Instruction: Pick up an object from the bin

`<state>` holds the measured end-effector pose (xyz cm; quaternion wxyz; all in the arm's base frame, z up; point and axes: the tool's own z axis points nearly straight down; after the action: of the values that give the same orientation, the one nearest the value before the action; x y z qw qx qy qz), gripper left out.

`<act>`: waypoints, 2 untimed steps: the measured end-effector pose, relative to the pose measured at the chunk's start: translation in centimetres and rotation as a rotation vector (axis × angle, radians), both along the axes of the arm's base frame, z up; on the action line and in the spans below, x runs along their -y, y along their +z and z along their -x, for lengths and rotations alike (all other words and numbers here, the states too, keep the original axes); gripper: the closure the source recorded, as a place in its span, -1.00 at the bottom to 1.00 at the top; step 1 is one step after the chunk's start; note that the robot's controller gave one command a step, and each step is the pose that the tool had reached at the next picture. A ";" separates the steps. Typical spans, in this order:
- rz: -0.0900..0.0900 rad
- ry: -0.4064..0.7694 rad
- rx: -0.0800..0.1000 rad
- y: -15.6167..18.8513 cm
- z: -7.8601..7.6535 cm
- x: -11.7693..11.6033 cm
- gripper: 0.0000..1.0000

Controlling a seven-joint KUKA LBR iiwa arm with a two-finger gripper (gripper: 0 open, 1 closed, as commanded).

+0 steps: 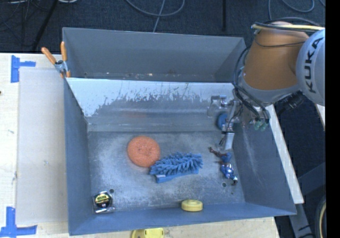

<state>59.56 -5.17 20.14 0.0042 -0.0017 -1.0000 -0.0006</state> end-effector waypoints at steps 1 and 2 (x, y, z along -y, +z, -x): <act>0.001 0.001 0.008 0.5 -0.1 0.0 -1.00; 0.003 0.042 0.016 -2.5 -0.2 -2.0 -1.00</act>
Offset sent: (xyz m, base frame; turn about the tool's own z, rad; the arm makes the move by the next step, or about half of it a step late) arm -0.0049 0.0901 -0.1314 -0.1846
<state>59.72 -3.21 17.59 -0.0037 0.0195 -0.9998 0.0009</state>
